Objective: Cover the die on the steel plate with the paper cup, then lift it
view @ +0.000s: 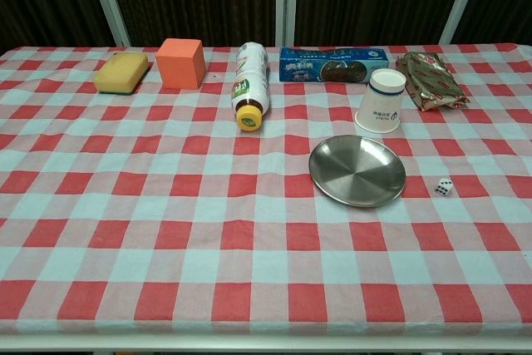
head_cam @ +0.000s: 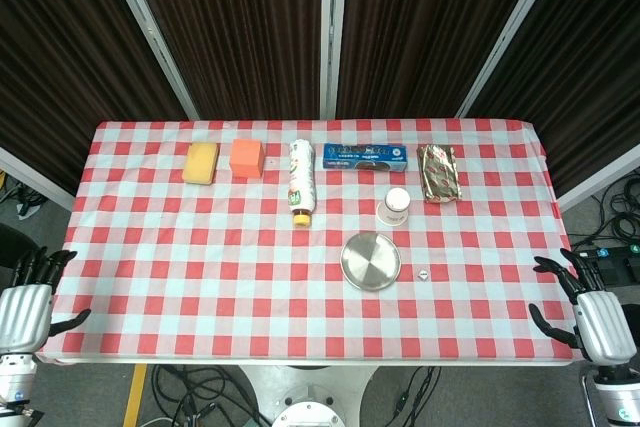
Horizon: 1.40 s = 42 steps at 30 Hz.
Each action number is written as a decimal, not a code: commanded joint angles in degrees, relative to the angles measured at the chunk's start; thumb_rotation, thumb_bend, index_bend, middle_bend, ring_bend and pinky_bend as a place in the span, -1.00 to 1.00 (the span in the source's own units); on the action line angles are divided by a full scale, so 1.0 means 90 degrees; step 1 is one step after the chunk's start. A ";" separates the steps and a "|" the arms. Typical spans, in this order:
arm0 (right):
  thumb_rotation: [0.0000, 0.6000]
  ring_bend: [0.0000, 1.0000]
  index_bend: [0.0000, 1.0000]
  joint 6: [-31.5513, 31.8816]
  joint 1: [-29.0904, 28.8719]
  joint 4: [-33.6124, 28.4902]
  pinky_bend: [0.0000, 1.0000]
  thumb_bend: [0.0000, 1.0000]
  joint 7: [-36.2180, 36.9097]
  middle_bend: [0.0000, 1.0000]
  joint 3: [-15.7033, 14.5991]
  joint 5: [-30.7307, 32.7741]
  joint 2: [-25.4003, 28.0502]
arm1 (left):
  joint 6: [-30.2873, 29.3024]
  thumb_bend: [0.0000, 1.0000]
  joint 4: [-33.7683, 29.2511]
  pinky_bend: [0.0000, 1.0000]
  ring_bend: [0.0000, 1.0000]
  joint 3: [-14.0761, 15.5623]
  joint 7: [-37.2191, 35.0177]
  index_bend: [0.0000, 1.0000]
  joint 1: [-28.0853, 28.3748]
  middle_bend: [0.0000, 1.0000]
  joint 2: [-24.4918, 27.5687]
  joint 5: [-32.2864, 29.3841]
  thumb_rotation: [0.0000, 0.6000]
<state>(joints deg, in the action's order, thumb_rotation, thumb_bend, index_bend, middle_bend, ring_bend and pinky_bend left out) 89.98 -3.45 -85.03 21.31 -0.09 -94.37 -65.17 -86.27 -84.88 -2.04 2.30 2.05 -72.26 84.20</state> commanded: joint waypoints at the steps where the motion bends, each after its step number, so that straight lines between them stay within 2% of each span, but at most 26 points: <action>1: 1.00 -0.85 -0.61 -0.0123 -0.0068 -0.0041 -0.80 -0.48 -0.0045 -0.40 0.0020 0.0051 -0.0001 | 0.0066 -0.96 0.0018 -0.91 -0.91 -0.0017 0.0009 -0.69 0.0039 -0.72 -0.0023 -0.0026 1.00; 8: 1.00 -0.83 -0.61 -0.0302 -0.0165 -0.0077 -0.79 -0.48 -0.0123 -0.38 0.0049 0.0110 0.0006 | 0.0100 -0.96 -0.0018 -0.91 -0.91 -0.0033 0.0051 -0.69 0.0068 -0.72 0.0004 -0.0048 1.00; 12: 1.00 -0.66 -0.61 -0.0530 -0.0370 -0.0182 -0.68 -0.48 -0.0539 -0.27 0.0148 0.0109 0.0024 | 0.0073 -0.96 -0.0047 -0.91 -0.91 -0.0038 0.0059 -0.69 0.0064 -0.72 0.0019 -0.0042 1.00; 16: 1.00 -0.12 -0.60 -0.1168 -0.0795 -0.0355 -0.12 -0.49 -0.1315 0.05 0.0229 0.0104 0.0063 | 0.0033 -0.96 -0.0066 -0.91 -0.91 -0.0029 0.0064 -0.69 0.0054 -0.72 0.0031 -0.0009 1.00; 20: 1.00 0.43 -0.47 -0.1995 -0.1295 -0.0469 0.45 -0.53 -0.1938 0.48 0.0268 0.0156 0.0006 | -0.0007 -0.96 -0.0072 -0.91 -0.91 -0.0009 0.0042 -0.68 0.0010 -0.72 0.0039 -0.0019 1.00; 24: 1.00 0.75 -0.35 -0.2973 -0.1815 -0.0328 0.76 -0.53 -0.2159 0.80 0.0316 0.0461 -0.0217 | 0.0002 -0.96 -0.0045 -0.91 -0.91 0.0012 0.0018 -0.69 -0.0012 -0.72 0.0018 -0.0039 1.00; 31: 1.00 0.88 -0.29 -0.3969 -0.2408 0.0238 0.90 -0.52 -0.2490 0.94 0.0288 0.0738 -0.0843 | 0.0029 -0.96 -0.0031 -0.91 -0.91 -0.0001 0.0002 -0.69 -0.0007 -0.72 0.0027 -0.0071 1.00; 42: 1.00 0.89 -0.28 -0.4506 -0.2941 0.1028 0.91 -0.51 -0.2850 0.95 0.0233 0.0831 -0.1656 | 0.0105 -0.96 -0.0010 -0.91 -0.91 -0.0013 -0.0006 -0.69 0.0008 -0.72 0.0005 -0.0140 1.00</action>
<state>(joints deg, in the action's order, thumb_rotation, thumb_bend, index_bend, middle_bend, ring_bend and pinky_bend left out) 49.88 -29.46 -76.37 -3.97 2.14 -87.11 -79.50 -85.33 -84.97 -2.16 2.24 2.13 -72.21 82.94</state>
